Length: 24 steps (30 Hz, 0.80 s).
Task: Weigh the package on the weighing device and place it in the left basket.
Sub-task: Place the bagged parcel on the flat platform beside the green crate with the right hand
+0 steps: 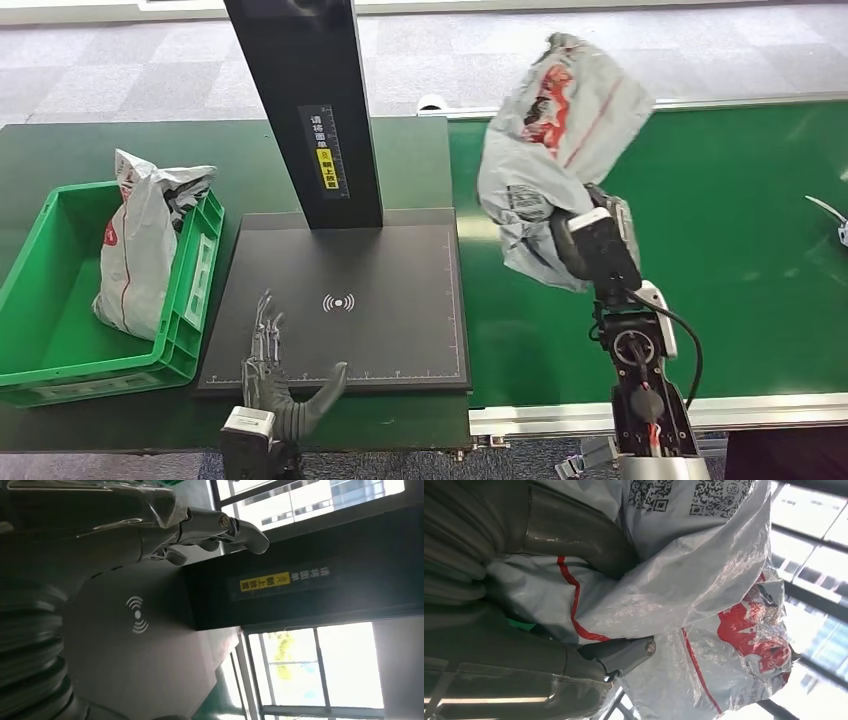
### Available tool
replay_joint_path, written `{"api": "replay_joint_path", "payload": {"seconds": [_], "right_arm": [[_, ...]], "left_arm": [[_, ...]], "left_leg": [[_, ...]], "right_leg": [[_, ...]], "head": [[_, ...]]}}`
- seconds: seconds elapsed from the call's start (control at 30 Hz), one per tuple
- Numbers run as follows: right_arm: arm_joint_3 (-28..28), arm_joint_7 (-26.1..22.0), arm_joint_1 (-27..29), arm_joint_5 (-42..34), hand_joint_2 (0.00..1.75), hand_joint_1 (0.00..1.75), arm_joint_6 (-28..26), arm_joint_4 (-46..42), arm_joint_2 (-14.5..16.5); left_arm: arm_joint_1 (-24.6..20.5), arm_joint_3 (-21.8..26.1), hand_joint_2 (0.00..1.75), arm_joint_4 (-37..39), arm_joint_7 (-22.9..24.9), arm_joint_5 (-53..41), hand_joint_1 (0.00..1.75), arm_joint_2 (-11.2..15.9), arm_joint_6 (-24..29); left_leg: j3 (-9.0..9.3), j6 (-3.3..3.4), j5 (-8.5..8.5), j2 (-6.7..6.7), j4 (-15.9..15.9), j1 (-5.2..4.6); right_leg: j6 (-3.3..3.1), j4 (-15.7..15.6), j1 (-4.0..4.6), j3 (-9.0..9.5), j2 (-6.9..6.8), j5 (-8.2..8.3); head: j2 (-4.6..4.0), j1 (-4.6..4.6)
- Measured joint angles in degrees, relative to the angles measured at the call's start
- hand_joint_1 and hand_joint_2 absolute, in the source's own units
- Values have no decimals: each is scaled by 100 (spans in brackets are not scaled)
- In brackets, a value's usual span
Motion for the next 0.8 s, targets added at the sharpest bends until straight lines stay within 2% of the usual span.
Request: {"api": "replay_joint_path", "payload": {"seconds": [0.2,0.33,0.5,0.7,0.8], "right_arm": [[667,-174,-852,-251,175,175,476,1740,456],[1016,-234,-1078,-397,175,175,689,2719,812],[1263,-261,-1225,-446,175,175,844,3397,1107],[1508,-287,-1373,-446,175,174,1002,3752,1385],[1589,-291,-1422,-452,175,43,1068,3833,1439]], "left_arm": [[-465,524,175,-249,0,-394,0,210,-115],[-812,903,175,-339,0,-555,0,283,-281],[-1119,1064,175,-350,0,-621,0,345,-392],[-1431,1071,175,-294,0,-709,0,367,-537],[-1490,1059,175,-272,0,-743,0,368,-590]], "left_leg": [[-2,-14,16,-19,0,11],[-4,-15,17,-19,0,13],[-9,-15,17,-12,0,12],[-8,-15,17,-7,1,12],[-8,-15,17,-6,1,12]], "right_leg": [[-11,6,14,-3,-16,7],[-14,7,17,-7,-16,9],[-14,7,16,-13,-14,9],[-14,7,15,-14,-14,9],[-15,7,16,-16,-13,9]], "head": [[0,0],[0,0],[0,2],[0,1],[0,1]]}}
